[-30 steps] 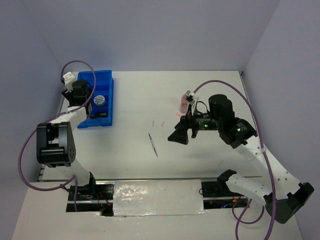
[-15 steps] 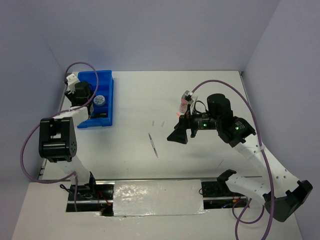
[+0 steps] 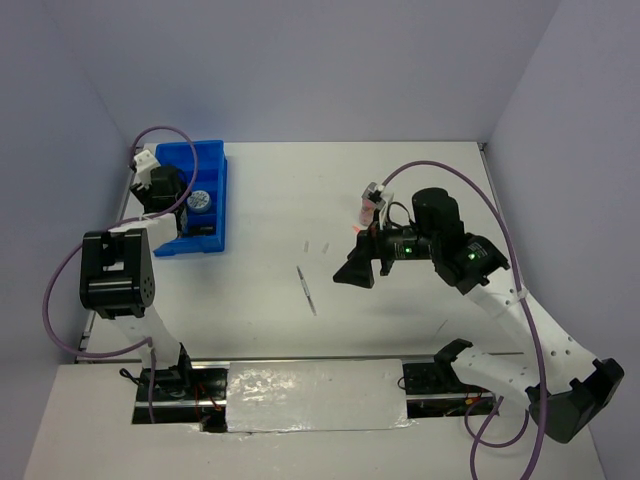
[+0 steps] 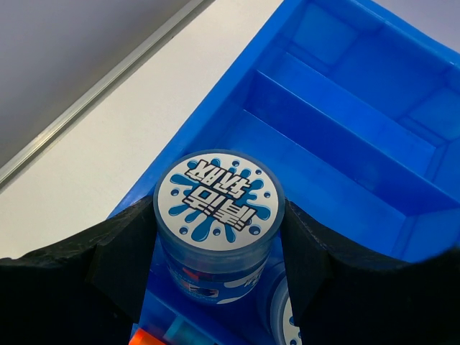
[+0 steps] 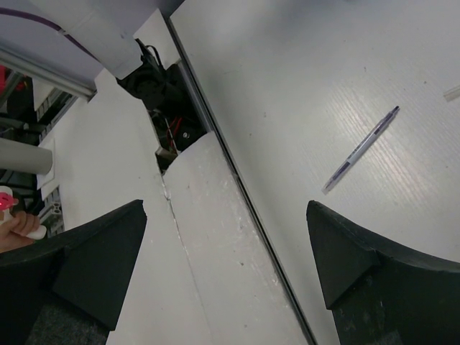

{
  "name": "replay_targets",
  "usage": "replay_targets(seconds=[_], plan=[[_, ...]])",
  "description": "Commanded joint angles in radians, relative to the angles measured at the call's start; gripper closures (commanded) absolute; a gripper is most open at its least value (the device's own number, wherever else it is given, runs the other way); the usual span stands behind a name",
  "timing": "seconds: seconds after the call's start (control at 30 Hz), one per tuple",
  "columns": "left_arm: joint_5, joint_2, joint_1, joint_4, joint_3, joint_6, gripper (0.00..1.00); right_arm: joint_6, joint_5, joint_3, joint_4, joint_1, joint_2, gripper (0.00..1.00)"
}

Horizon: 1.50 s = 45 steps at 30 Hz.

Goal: Sort the stationery into containers
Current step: Place the stationery in the storage box, then pick up the pen from the center of the board.

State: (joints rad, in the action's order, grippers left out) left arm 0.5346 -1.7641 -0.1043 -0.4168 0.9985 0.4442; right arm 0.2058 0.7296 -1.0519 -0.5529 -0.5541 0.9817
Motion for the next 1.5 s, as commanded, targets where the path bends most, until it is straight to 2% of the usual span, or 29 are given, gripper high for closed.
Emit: replay_targets(seconds=[0.0, 0.13, 0.17, 0.23, 0.27, 0.33, 0.43, 0.63, 0.73, 0.77, 0.8, 0.87, 0.9, 0.93, 1.0, 1.13, 1.2, 1.23, 1.27, 1.37, 1.4, 1.47], plan=[[-0.012, 0.003, -0.006, -0.099, 0.000, -0.010, 0.67, 0.009, 0.011, -0.003, 0.039, -0.013, 0.006, 0.00], [-0.024, 0.011, -0.006, -0.100, -0.011, -0.001, 0.47, 0.004, 0.011, -0.017, 0.036, -0.017, 0.020, 0.00], [-0.021, 0.014, -0.008, -0.102, -0.023, 0.005, 0.37, 0.004, 0.008, -0.019, 0.038, -0.018, 0.020, 0.00], [-0.018, 0.028, -0.008, -0.096, -0.029, 0.011, 0.29, 0.007, 0.010, -0.020, 0.042, -0.020, 0.021, 0.00], [-0.018, 0.034, -0.006, -0.093, -0.035, 0.016, 0.21, 0.009, 0.007, -0.022, 0.045, -0.018, 0.023, 0.00], [-0.003, 0.052, -0.006, -0.059, -0.034, 0.019, 0.16, 0.010, 0.005, -0.020, 0.051, -0.021, 0.020, 0.00], [-0.002, 0.086, -0.006, -0.039, -0.031, 0.019, 0.01, 0.024, -0.004, -0.013, 0.079, -0.021, 0.009, 0.00], [-0.031, 0.182, -0.003, 0.056, 0.012, 0.027, 0.01, 0.066, -0.059, 0.003, 0.117, -0.021, 0.008, 0.00], [-0.028, 0.224, 0.005, 0.284, 0.107, 0.047, 0.01, 0.084, -0.198, 0.000, 0.058, -0.032, 0.067, 0.00], [-0.030, 0.232, 0.009, 0.356, 0.186, 0.069, 0.01, 0.083, -0.243, -0.008, 0.032, -0.044, 0.093, 0.00], [-0.059, 0.239, 0.009, 0.500, 0.228, 0.082, 0.01, 0.083, -0.357, -0.017, 0.007, -0.082, 0.145, 0.00], [-0.091, 0.261, 0.011, 0.648, 0.345, 0.132, 0.01, 0.093, -0.465, -0.039, -0.034, -0.125, 0.195, 0.00], [-0.128, 0.268, 0.011, 0.791, 0.383, 0.154, 0.01, 0.107, -0.569, -0.054, -0.047, -0.144, 0.246, 0.00], [-0.145, 0.272, 0.012, 0.867, 0.453, 0.194, 0.01, 0.134, -0.610, -0.059, -0.057, -0.177, 0.271, 0.00], [-0.197, 0.302, 0.023, 1.017, 0.491, 0.237, 0.01, 0.148, -0.686, -0.071, -0.044, -0.231, 0.331, 0.01], [-0.278, 0.412, 0.054, 1.108, 0.425, 0.255, 0.01, 0.170, -0.752, -0.089, -0.009, -0.312, 0.454, 0.06], [-0.327, 0.493, 0.060, 1.142, 0.378, 0.239, 0.01, 0.185, -0.775, -0.103, 0.010, -0.332, 0.533, 0.17], [-0.343, 0.518, 0.058, 1.153, 0.364, 0.229, 0.01, 0.188, -0.774, -0.105, 0.021, -0.333, 0.558, 0.17], [-0.361, 0.541, 0.060, 1.165, 0.355, 0.220, 0.01, 0.193, -0.782, -0.109, 0.028, -0.342, 0.601, 0.26], [-0.429, 0.606, 0.061, 1.225, 0.339, 0.176, 0.01, 0.213, -0.792, -0.128, 0.051, -0.352, 0.663, 0.29], [-0.433, 0.627, 0.061, 1.245, 0.341, 0.153, 0.01, 0.219, -0.802, -0.137, 0.059, -0.359, 0.673, 0.29], [-0.423, 0.661, 0.061, 1.289, 0.338, 0.131, 0.01, 0.224, -0.821, -0.164, 0.059, -0.377, 0.718, 0.09]])
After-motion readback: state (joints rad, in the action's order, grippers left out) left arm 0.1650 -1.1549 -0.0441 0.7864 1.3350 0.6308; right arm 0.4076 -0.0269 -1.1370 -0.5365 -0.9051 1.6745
